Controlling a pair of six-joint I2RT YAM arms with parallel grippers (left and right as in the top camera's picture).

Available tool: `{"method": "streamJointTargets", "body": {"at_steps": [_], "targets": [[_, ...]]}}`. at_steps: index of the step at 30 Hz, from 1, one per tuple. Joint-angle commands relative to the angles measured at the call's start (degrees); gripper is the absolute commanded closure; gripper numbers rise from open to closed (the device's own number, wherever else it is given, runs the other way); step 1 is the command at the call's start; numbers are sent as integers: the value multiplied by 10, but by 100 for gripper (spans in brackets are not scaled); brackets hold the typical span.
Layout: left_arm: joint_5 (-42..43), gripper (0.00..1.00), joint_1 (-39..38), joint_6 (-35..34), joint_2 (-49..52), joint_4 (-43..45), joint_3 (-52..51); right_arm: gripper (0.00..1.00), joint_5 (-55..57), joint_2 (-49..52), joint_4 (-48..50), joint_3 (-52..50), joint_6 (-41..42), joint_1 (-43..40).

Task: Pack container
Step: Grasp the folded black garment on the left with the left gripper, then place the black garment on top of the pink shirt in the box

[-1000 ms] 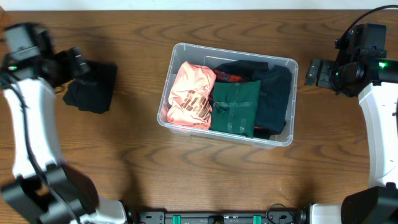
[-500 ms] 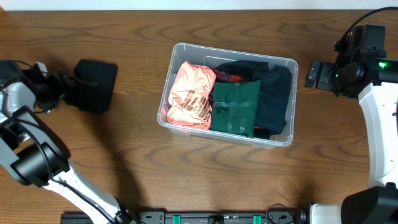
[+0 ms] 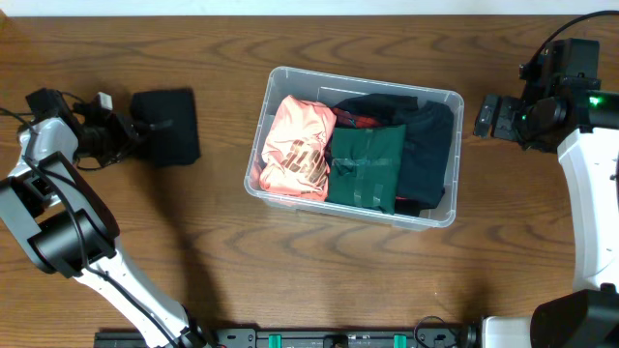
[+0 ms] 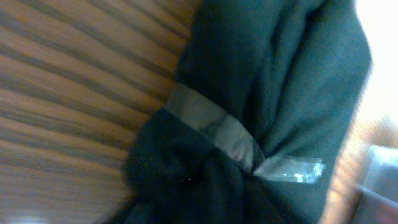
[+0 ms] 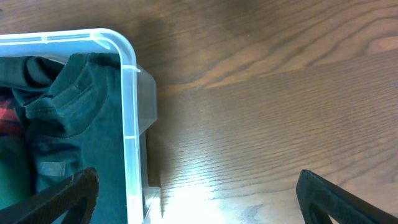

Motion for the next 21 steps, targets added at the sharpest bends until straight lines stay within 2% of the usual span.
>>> {"method": "streamJointTargets", "body": {"at_steps": [1, 2, 6, 13, 16, 21], "targets": [[70, 90, -1, 1, -41, -26, -4, 1, 2, -5, -1, 0, -2, -1], [69, 94, -1, 1, -58, -37, -4, 1, 1, -5, -2, 0, -2, -1], [72, 94, -4, 1, -140, -80, -4, 1, 2, -5, -5, 0, -14, -1], [158, 94, -40, 1, -323, -129, -4, 1, -1, -5, -5, 0, -15, -1], [160, 94, -87, 1, -396, -138, -4, 1, -10, -5, -5, 0, -15, -1], [151, 94, -214, 1, -472, -138, -4, 1, -10, -5, -5, 0, -15, -1]]}}
